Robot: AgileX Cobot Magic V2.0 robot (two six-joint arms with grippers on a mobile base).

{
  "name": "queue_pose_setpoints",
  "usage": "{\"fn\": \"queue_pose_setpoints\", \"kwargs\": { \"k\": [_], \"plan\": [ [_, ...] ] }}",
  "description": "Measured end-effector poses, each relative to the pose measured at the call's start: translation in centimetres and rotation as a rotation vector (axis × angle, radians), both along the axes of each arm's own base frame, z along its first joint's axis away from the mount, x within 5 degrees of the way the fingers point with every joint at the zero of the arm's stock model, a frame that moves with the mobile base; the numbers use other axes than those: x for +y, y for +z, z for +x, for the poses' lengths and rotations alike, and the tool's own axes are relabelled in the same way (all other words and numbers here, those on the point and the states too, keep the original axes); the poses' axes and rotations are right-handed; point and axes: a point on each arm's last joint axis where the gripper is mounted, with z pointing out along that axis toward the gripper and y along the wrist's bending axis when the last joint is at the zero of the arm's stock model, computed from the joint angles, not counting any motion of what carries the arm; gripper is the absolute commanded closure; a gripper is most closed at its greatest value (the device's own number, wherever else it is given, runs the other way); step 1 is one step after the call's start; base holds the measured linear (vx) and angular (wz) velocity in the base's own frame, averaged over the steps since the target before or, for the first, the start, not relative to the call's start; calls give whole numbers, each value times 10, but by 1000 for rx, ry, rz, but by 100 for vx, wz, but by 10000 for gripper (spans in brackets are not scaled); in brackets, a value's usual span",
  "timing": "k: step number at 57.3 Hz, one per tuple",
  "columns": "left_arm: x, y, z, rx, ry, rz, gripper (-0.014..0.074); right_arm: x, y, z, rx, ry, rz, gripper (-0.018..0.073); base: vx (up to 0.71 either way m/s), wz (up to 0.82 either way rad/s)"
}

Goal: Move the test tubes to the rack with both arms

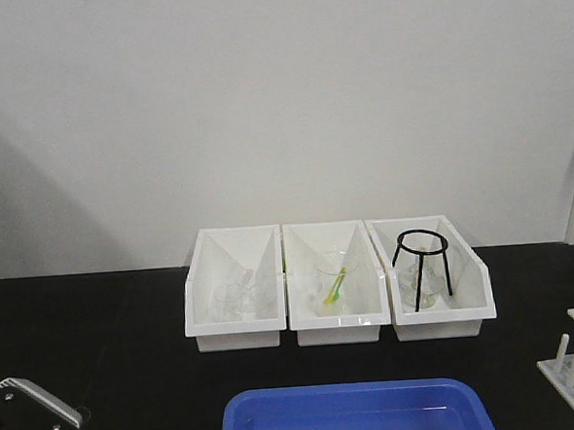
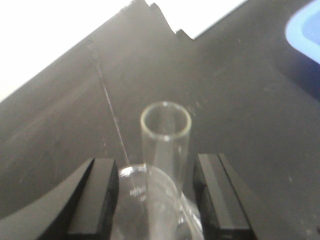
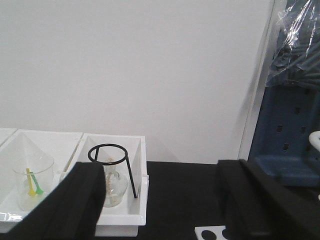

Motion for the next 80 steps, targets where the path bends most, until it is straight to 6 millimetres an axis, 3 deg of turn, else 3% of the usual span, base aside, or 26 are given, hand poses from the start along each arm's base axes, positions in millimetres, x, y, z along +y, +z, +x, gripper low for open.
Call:
{"fn": "queue_pose_setpoints", "kwargs": {
  "k": [18, 43, 80],
  "plan": [
    [-2, -3, 8, -66, 21, -55, 225, 0, 0, 0, -1, 0, -1, 36, 0, 0],
    [-1, 2, 10, -131, 39, -68, 616, 0, 0, 0, -1, 0, -1, 36, 0, 0],
    [2, 18, 12, -280, 67, -81, 617, 0, -2, 0, 22, -2, 1, 69, 0, 0]
  ]
}}
